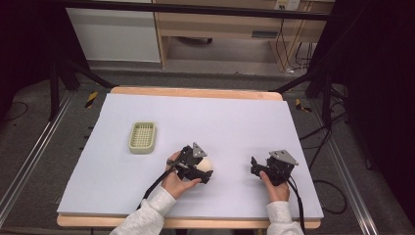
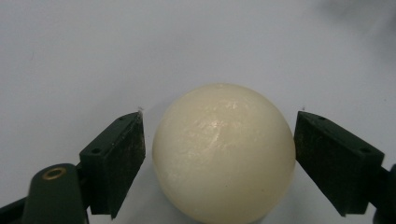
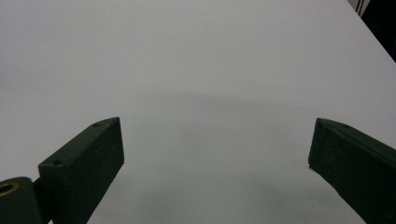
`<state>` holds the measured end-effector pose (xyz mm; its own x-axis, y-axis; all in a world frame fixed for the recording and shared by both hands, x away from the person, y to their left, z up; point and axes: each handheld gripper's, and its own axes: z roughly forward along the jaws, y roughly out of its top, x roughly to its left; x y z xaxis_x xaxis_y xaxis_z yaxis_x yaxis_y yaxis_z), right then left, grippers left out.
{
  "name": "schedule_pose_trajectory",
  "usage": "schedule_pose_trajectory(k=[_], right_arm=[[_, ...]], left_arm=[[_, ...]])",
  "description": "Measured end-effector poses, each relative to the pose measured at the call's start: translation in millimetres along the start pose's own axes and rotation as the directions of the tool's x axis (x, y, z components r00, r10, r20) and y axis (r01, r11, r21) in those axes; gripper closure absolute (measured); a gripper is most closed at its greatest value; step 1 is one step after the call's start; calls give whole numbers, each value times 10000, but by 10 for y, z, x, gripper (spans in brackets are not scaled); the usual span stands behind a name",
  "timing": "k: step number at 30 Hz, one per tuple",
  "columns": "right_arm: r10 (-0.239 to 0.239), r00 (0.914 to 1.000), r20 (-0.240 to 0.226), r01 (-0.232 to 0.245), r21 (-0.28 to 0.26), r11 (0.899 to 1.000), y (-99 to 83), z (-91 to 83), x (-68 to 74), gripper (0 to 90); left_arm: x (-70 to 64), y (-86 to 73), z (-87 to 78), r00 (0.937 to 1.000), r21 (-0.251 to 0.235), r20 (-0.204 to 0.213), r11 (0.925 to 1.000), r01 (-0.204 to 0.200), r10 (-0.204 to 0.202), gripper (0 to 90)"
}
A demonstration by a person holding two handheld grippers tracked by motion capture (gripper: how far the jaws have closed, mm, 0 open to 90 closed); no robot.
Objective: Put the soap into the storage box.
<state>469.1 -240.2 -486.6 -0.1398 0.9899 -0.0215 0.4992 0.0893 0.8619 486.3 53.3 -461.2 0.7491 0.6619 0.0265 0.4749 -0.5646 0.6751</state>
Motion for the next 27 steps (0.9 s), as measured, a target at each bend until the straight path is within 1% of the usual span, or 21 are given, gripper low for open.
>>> schedule_pose_trajectory(k=[3,8,16,27], right_arm=[[12,10000,-4,-12,5,10000,0,0,-1,38],[35,10000,-27,-35,4,10000,1,-1,-2,38],[40,10000,-41,-40,10,10000,1,0,-3,38],[34,10000,-33,-34,5,10000,1,0,-2,38]], left_arm=[[2,-2,2,10000,33,-11,10000,7,-7,182],[7,-4,21,9999,66,100,10000,58,-58,194],[-8,-15,67,9999,185,86,9998,71,-73,219],[-11,-15,64,9999,181,63,9998,129,-131,224]])
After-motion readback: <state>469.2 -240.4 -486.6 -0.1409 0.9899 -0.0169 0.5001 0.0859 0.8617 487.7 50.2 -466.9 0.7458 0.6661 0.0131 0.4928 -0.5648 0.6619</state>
